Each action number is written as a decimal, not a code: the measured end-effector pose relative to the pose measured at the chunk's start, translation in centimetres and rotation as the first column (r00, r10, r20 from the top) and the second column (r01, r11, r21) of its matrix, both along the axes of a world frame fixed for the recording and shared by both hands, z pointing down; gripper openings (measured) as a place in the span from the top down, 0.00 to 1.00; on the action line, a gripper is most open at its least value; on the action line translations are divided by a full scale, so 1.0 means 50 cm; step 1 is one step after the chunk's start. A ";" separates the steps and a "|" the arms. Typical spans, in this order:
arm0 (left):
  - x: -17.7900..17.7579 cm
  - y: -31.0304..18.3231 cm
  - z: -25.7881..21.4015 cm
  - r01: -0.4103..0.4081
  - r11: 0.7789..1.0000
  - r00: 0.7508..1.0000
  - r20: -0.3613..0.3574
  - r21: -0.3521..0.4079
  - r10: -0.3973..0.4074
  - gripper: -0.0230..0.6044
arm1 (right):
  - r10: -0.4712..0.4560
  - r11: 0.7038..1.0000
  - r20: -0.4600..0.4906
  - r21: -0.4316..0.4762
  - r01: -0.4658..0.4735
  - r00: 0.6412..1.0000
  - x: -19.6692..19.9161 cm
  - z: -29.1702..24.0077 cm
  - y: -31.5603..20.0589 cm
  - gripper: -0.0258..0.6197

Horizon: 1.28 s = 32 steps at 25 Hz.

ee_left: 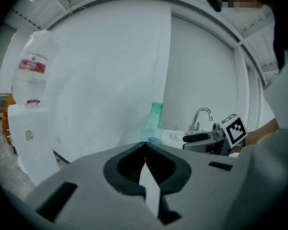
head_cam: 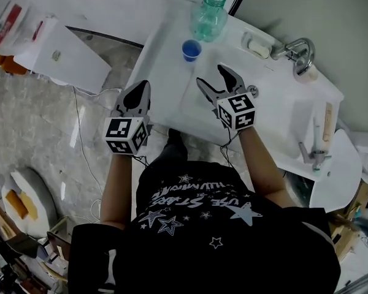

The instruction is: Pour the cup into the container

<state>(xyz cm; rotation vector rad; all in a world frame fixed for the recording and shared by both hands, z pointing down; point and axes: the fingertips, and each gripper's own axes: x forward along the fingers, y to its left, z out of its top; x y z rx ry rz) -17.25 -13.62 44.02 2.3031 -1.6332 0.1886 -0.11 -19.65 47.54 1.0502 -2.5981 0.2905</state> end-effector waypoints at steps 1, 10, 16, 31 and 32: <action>-0.005 -0.014 0.003 -0.006 1.000 1.000 -0.001 -0.004 0.006 0.95 | 0.002 1.000 -0.008 0.002 -0.002 1.000 -0.006 0.007 -0.012 0.45; -0.027 -0.131 0.035 -0.080 0.996 0.997 -0.012 -0.040 0.080 0.95 | 0.017 1.000 -0.059 -0.008 -0.017 0.998 -0.051 0.075 -0.105 0.46; -0.028 -0.188 0.062 -0.121 0.990 0.993 -0.018 -0.068 0.120 0.95 | -0.015 1.000 -0.050 -0.014 0.015 0.999 -0.077 0.113 -0.150 0.41; -0.028 -0.244 0.110 -0.169 0.978 0.986 -0.025 -0.123 0.167 0.95 | -0.070 0.997 -0.033 0.016 0.071 0.997 -0.128 0.162 -0.200 0.42; -0.028 -0.245 0.111 -0.171 0.977 0.985 -0.025 -0.124 0.170 0.95 | -0.069 0.997 -0.030 0.021 0.069 0.997 -0.130 0.161 -0.202 0.44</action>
